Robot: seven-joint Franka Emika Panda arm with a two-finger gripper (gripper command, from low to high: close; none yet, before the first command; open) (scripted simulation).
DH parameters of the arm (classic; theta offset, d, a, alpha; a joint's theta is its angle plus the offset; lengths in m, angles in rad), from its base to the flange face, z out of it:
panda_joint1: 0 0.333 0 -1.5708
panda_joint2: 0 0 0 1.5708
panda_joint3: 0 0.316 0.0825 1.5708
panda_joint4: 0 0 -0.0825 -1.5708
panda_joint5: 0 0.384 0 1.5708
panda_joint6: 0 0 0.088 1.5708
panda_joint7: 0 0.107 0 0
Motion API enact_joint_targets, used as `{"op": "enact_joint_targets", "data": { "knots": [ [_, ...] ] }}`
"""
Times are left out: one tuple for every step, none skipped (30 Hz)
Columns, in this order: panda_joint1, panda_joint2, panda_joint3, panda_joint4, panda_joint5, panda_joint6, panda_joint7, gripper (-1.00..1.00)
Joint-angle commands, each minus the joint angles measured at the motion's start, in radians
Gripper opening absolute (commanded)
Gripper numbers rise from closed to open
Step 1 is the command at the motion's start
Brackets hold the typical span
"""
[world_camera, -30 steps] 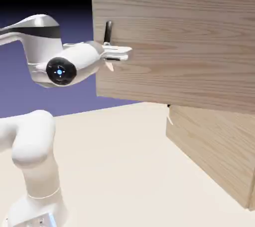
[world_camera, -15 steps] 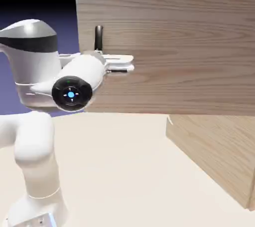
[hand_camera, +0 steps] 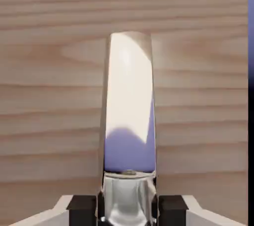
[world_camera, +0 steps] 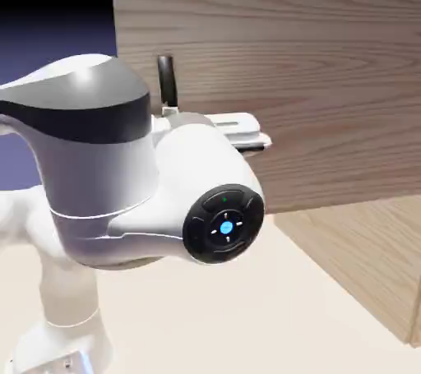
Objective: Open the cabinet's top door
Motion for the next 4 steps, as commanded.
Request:
{"op": "enact_joint_targets", "data": {
  "knots": [
    [0.033,0.000,-0.019,0.036,-0.008,-0.024,0.007,-1.00],
    [0.066,-0.001,-0.036,0.073,-0.014,-0.047,0.014,-1.00],
    [0.099,-0.003,-0.053,0.109,-0.020,-0.069,0.022,-1.00],
    [0.131,-0.006,-0.069,0.145,-0.026,-0.091,0.030,-1.00]
  ]
}}
